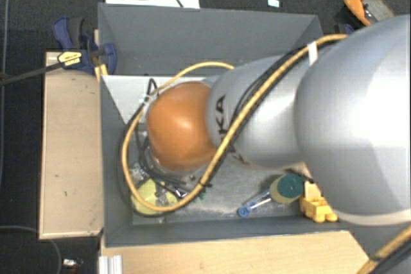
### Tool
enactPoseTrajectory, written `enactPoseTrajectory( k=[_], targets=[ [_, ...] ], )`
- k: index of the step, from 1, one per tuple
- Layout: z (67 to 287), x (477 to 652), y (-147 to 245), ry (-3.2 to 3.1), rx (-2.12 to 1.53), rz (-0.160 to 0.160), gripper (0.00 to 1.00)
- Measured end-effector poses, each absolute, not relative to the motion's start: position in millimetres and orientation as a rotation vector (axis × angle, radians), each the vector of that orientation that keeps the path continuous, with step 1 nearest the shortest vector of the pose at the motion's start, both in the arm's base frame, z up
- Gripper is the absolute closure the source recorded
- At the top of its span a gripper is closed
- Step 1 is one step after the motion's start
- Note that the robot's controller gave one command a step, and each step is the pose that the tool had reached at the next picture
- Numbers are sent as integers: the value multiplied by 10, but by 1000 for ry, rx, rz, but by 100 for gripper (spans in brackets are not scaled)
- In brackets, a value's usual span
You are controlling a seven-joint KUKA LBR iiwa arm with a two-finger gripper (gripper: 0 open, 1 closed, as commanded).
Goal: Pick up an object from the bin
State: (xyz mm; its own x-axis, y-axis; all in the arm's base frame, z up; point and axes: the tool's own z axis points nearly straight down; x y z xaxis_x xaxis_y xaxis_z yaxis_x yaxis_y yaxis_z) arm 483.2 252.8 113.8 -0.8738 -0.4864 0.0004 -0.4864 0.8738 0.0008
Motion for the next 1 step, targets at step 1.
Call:
enactPoseTrajectory(
  k=[1],
  targets=[
    [731,4778,2463,-3009,972,-2,0]
  ],
)
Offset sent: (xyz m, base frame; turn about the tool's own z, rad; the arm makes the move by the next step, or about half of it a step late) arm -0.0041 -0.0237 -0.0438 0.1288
